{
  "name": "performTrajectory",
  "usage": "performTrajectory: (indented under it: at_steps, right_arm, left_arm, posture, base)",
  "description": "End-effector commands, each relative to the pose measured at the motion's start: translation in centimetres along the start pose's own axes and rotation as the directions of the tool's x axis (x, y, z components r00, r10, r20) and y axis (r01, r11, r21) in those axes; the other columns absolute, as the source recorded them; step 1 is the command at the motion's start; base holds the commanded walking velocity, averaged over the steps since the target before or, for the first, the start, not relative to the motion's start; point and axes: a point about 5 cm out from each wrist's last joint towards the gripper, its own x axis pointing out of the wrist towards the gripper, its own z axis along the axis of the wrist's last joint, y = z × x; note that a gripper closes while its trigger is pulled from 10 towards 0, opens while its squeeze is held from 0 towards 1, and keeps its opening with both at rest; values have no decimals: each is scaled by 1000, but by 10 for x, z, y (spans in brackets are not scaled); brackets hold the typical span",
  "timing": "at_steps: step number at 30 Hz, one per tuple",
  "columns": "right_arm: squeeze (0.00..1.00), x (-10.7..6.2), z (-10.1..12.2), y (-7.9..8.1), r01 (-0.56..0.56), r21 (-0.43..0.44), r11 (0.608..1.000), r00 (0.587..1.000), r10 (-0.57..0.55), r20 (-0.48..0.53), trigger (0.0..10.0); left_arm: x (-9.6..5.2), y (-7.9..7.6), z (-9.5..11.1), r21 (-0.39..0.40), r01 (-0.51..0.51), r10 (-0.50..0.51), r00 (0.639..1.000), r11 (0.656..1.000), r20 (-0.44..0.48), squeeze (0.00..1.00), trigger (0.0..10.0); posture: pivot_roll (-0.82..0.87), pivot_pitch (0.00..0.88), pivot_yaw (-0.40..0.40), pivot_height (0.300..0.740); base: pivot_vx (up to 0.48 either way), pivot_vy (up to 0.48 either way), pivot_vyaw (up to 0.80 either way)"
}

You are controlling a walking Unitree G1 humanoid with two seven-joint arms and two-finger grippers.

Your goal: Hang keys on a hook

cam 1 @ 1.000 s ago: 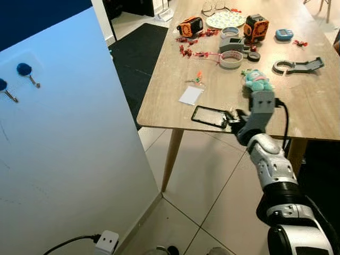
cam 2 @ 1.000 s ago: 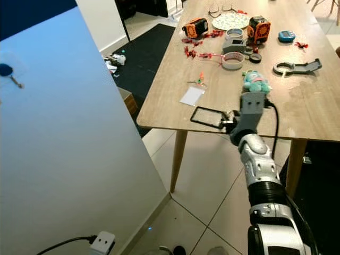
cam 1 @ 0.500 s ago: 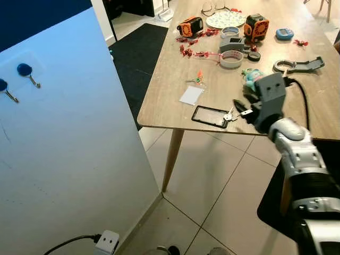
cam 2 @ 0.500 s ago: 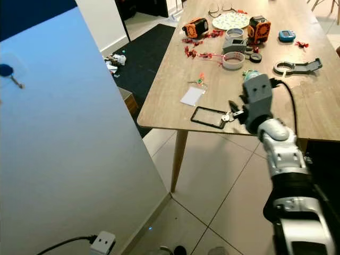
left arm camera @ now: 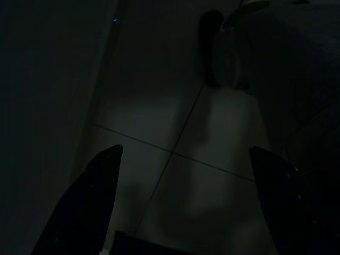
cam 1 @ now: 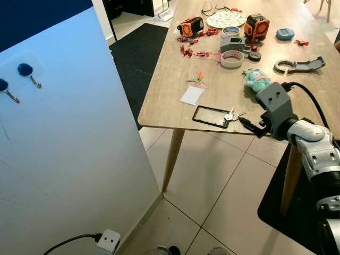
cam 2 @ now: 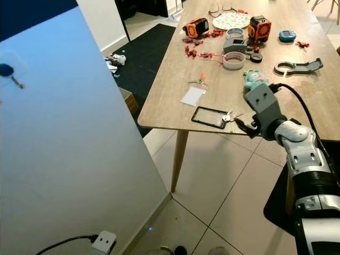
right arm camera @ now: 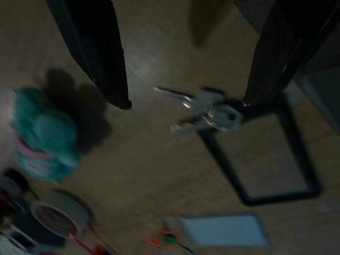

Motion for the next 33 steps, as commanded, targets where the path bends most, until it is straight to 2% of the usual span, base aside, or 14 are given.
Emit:
performTrajectory:
  at_steps: [1, 7, 22, 33]
  right_arm:
    - [0, 4, 3, 7, -29, -9, 1000, 999, 30, 19, 10000]
    - [0, 6, 3, 9, -40, -3, 999, 999, 40, 31, 10000]
    - [0, 8, 2, 13, -51, -2, 999, 998, 51, 35, 10000]
    - [0, 8, 3, 11, -37, -3, 999, 998, 37, 45, 10000]
  left_arm:
    - [0, -9, -17, -1, 48, -48, 998, 999, -52, 0, 10000]
    - [-1, -9, -20, 0, 53, -53, 997, 999, -63, 0, 10000]
    - [-4, -3, -24, -5, 47, -47, 996, 999, -71, 0, 10000]
    - [-4, -3, -22, -8, 28, -29, 998, 1000, -64, 0, 10000]
  posture:
    - [-134, 169, 129, 740]
    - [-133, 170, 125, 740]
    - [-137, 151, 123, 740]
    - [-139, 144, 122, 740]
  base:
    - [0, 0, 0]
    - [0, -154, 0]
    - [0, -446, 0]
    - [0, 0, 0]
